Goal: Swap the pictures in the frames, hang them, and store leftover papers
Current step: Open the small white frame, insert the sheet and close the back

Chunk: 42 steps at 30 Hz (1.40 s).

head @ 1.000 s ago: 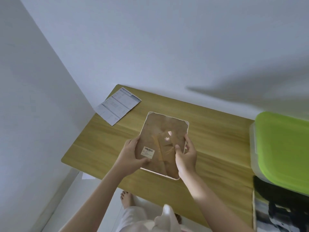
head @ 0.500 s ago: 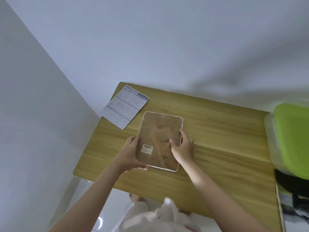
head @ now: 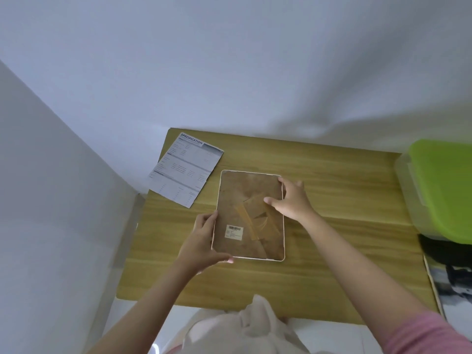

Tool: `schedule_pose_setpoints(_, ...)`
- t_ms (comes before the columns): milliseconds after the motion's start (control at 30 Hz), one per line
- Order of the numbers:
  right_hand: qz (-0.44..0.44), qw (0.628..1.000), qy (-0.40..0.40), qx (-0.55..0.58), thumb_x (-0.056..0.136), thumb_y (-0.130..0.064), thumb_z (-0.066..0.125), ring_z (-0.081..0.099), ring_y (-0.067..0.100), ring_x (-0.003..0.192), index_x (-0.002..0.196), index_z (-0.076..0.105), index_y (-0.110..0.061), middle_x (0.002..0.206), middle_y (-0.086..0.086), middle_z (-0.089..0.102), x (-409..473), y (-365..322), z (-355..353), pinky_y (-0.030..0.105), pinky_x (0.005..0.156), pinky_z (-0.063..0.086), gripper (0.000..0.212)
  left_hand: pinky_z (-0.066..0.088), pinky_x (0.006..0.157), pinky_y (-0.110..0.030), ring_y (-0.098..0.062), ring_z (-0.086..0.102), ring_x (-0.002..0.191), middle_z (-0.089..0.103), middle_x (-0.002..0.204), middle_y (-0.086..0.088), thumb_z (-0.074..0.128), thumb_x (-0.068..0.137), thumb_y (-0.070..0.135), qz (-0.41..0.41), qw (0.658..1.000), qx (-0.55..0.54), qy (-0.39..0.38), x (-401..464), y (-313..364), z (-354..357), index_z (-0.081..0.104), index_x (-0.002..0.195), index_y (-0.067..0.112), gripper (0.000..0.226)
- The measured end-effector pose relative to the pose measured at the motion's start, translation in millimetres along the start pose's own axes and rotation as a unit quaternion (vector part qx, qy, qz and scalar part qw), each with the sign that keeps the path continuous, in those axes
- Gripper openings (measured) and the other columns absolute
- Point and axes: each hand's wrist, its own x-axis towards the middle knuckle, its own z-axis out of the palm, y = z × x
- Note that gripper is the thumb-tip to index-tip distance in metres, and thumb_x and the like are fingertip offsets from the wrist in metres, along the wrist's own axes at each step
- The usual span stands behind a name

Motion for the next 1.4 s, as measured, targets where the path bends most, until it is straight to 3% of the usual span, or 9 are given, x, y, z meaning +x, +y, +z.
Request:
schedule_pose_setpoints(167, 0.020, 0.999, 0.000, -0.042, 0.067, -0.041, 0.081, 0.045, 0.030, 0.123, 0.136, 0.043, -0.012, 0.135, 0.011, 0.033, 18.3, -12.5, -6.3, 0.037, 0.103, 0.039, 0.083, 0.056, 0.073, -0.035, -0.010, 0.052, 0.099, 0.025, 0.129, 0.017, 0.087, 0.042, 0.050, -0.008, 1.000, 0.009, 0.002, 2.6, -1.8, 0.7, 0.017, 0.147, 0.022, 0.129)
schedule_pose_setpoints(367, 0.043, 0.998, -0.009, -0.045, 0.054, -0.034, 0.091, 0.051, 0.026, 0.116, 0.129, 0.047, -0.004, 0.133, 0.011, 0.040, 29.9, -20.5, -11.8, 0.032, 0.097, 0.042, 0.092, 0.055, 0.080, -0.034, -0.011, 0.050, 0.109, 0.028, 0.133, 0.011, 0.086, 0.041, 0.052, 0.000, 1.000, 0.011, -0.002, 6.7, -7.3, 2.0, 0.019, 0.147, 0.015, 0.131)
schedule_pose_setpoints(600, 0.038, 0.999, -0.013, 0.021, 0.055, -0.026, 0.091, 0.049, 0.022, 0.109, 0.117, 0.044, -0.010, 0.120, 0.005, 0.049, 33.6, -16.0, -10.9, 0.029, 0.079, 0.039, 0.080, 0.055, 0.078, -0.034, -0.009, 0.049, 0.109, 0.027, 0.135, 0.012, 0.085, 0.041, 0.055, 0.007, 1.000, 0.010, 0.000, 6.5, -8.9, 1.1, 0.020, 0.146, 0.014, 0.131)
schedule_pose_setpoints(800, 0.011, 0.994, -0.042, 0.104, 0.059, -0.023, 0.090, 0.052, 0.021, 0.102, 0.116, 0.035, -0.018, 0.115, 0.006, 0.049, 27.4, -5.3, -17.2, 0.035, 0.085, 0.049, 0.079, 0.056, 0.072, -0.031, -0.010, 0.051, 0.103, 0.027, 0.136, 0.013, 0.086, 0.043, 0.054, 0.014, 1.000, 0.016, 0.005, 5.1, -7.5, 0.8, 0.018, 0.146, 0.018, 0.128)
schedule_pose_setpoints(933, -0.012, 0.987, -0.062, 0.145, 0.065, -0.020, 0.087, 0.053, 0.016, 0.093, 0.116, 0.033, -0.020, 0.107, 0.004, 0.050, 21.4, -3.8, -22.2, 0.026, 0.071, 0.049, 0.075, 0.055, 0.068, -0.028, -0.008, 0.050, 0.094, 0.027, 0.136, 0.013, 0.086, 0.044, 0.053, 0.019, 1.000, 0.022, 0.007, 4.0, -5.7, -0.3, 0.018, 0.146, 0.018, 0.128)
schedule_pose_setpoints(1167, -0.032, 0.981, -0.052, 0.186, 0.064, -0.023, 0.086, 0.053, 0.020, 0.103, 0.115, 0.035, -0.026, 0.115, 0.007, 0.051, 17.2, 2.6, -19.3, 0.030, 0.080, 0.051, 0.072, 0.055, 0.059, -0.027, -0.010, 0.052, 0.106, 0.014, 0.143, 0.021, 0.082, 0.046, 0.059, 0.045, 0.998, 0.047, 0.018, -0.5, -6.5, 1.3, 0.008, 0.147, 0.027, 0.129)
schedule_pose_setpoints(1400, -0.052, 0.966, -0.043, 0.248, 0.067, -0.011, 0.084, 0.055, 0.017, 0.094, 0.112, 0.037, -0.028, 0.107, 0.004, 0.051, 8.5, 5.3, -21.6, 0.029, 0.078, 0.052, 0.067, 0.057, 0.064, -0.031, -0.008, 0.051, 0.110, 0.015, 0.142, 0.027, 0.084, 0.046, 0.054, 0.061, 0.997, 0.024, 0.028, -1.5, -6.8, 1.7, 0.007, 0.147, 0.033, 0.128)
